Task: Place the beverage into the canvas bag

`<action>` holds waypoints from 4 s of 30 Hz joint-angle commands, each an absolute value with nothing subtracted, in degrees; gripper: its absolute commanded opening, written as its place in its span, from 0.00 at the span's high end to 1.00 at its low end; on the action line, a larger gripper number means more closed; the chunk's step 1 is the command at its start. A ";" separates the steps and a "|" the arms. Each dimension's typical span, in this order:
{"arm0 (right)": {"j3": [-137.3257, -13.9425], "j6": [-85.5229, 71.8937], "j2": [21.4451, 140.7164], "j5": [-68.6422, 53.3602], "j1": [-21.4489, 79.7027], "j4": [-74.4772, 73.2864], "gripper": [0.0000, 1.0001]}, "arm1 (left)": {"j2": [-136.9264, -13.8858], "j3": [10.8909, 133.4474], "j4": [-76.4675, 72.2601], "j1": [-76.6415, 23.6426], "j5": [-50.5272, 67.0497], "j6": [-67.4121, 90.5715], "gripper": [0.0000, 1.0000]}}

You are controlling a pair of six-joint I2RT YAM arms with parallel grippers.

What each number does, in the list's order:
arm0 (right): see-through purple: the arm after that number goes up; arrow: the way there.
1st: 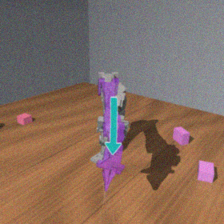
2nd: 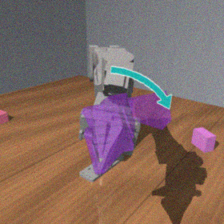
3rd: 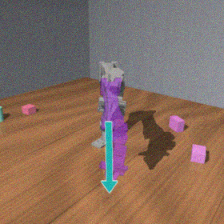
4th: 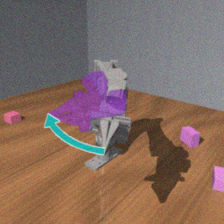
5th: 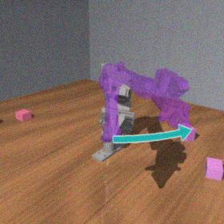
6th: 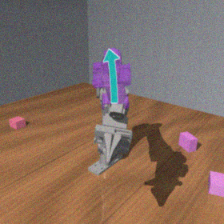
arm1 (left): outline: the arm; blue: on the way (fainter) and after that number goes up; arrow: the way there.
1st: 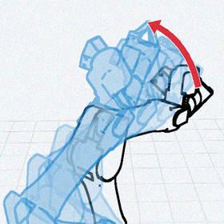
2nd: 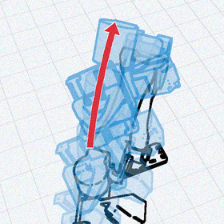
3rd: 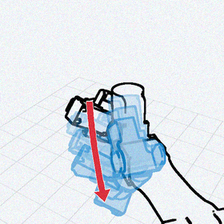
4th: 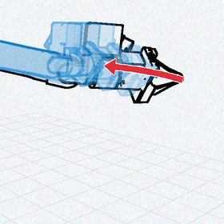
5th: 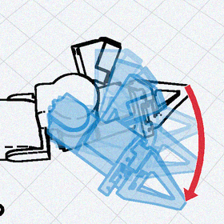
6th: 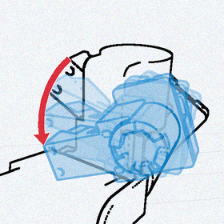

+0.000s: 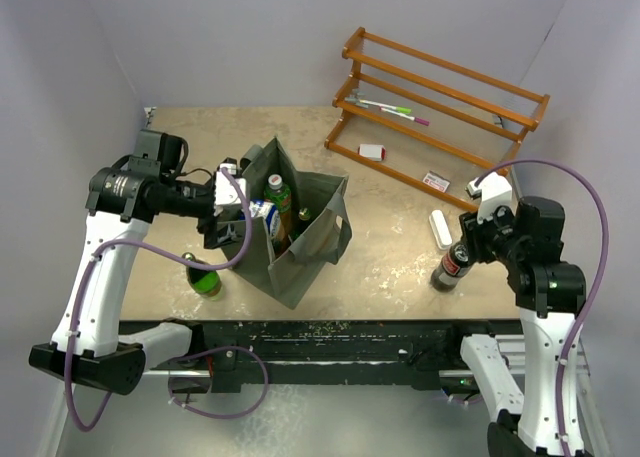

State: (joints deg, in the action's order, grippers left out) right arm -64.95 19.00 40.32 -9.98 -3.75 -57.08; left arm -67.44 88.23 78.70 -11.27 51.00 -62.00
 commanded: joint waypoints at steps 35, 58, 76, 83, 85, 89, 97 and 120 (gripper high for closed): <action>-115.68 6.43 61.62 -41.43 -4.04 -41.02 1.00 | -68.53 89.58 70.84 -10.99 52.43 -45.00 0.12; -136.86 -15.37 77.70 -52.09 -3.57 -24.37 1.00 | -70.28 89.12 70.12 -12.13 52.82 -43.54 0.16; -155.10 -13.44 94.24 -43.75 16.37 -28.37 1.00 | -71.15 87.15 70.82 -12.39 52.77 -45.06 0.17; -155.90 -13.95 96.05 -42.93 23.30 -25.50 1.00 | -70.65 85.75 70.35 -12.39 53.03 -45.38 0.19; -155.54 -13.19 96.30 -41.92 25.38 -25.58 1.00 | -70.48 85.40 70.32 -12.39 53.30 -45.48 0.20; -154.60 -12.01 97.13 -40.56 29.34 -25.62 1.00 | -70.03 84.87 70.42 -12.39 53.36 -45.80 0.21; -153.98 -8.34 99.67 -36.15 36.53 -26.52 1.00 | -69.11 83.43 70.67 -12.38 53.36 -46.20 0.21; -144.88 -10.48 99.91 -38.43 40.78 -25.93 1.00 | -66.15 80.41 71.15 -12.30 53.88 -49.87 0.25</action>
State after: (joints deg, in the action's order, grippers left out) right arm -145.10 -7.11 107.28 -35.16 40.23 -37.74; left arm -67.46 80.75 71.11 -12.14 51.64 -47.57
